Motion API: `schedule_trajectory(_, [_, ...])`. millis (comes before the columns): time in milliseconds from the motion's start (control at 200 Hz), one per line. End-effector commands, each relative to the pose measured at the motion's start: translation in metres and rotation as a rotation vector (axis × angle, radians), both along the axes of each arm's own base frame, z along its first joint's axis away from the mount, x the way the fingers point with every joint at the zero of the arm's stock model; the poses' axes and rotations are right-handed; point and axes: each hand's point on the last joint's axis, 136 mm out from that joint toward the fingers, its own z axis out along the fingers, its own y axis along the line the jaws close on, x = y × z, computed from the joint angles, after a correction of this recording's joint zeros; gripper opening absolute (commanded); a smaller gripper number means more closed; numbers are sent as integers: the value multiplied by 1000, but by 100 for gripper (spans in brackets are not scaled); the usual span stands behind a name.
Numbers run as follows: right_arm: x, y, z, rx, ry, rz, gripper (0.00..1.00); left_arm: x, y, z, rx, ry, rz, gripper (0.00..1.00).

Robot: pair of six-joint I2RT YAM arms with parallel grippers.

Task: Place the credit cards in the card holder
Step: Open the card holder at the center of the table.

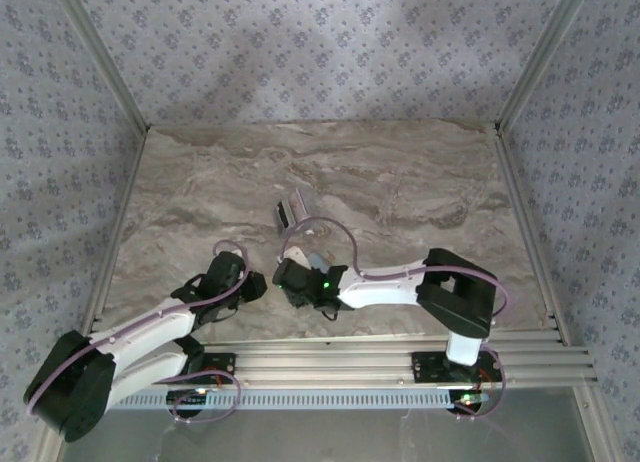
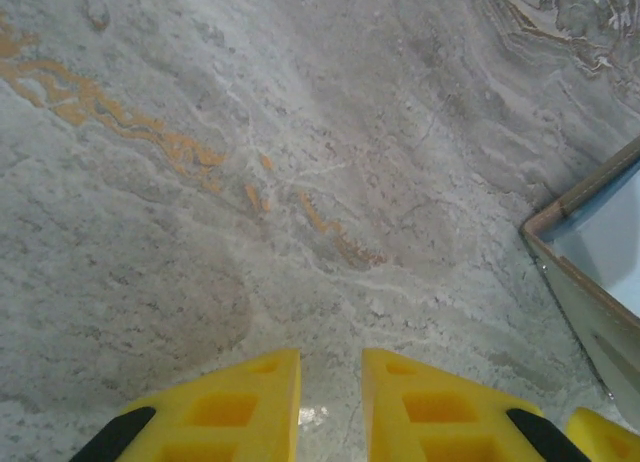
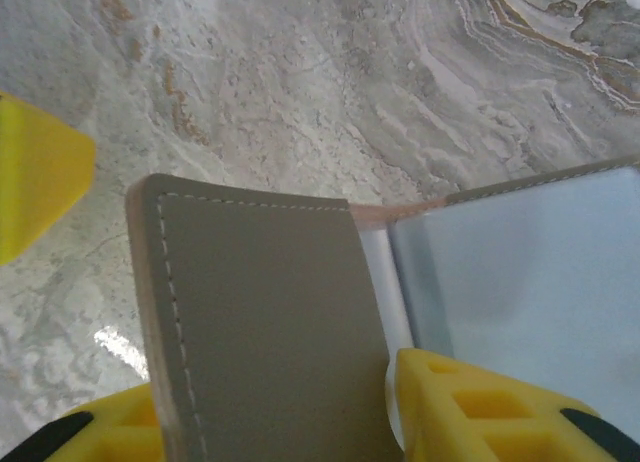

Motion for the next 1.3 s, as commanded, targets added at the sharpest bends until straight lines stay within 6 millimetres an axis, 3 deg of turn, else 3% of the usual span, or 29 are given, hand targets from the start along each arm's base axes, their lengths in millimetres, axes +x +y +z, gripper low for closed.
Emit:
schedule_trajectory(0, [9, -19, -15, -131, -52, -61, 49, 4, -5, 15, -22, -17, -17, 23])
schedule_trajectory(235, [-10, -4, -39, 5, 111, 29, 71, 8, -11, 37, -46, -48, -32, 23])
schedule_trajectory(500, [-18, 3, -35, 230, 264, 101, 94, 15, -37, 47, -88, -42, -115, 25])
schedule_trajectory(660, [-16, -1, -33, 326, 321, 91, 94, 16, -61, 47, -89, -37, -178, 24])
schedule_trajectory(819, [-11, -8, -33, 419, 364, 54, 92, 16, -78, 34, -70, -10, -216, 22])
schedule_trajectory(1074, [-6, -18, -29, 461, 359, 17, 90, 14, -86, 0, -20, 50, -242, 21])
schedule_trajectory(1294, [2, -27, -8, 451, 326, 22, 91, 9, -77, -28, 50, 94, -243, 19])
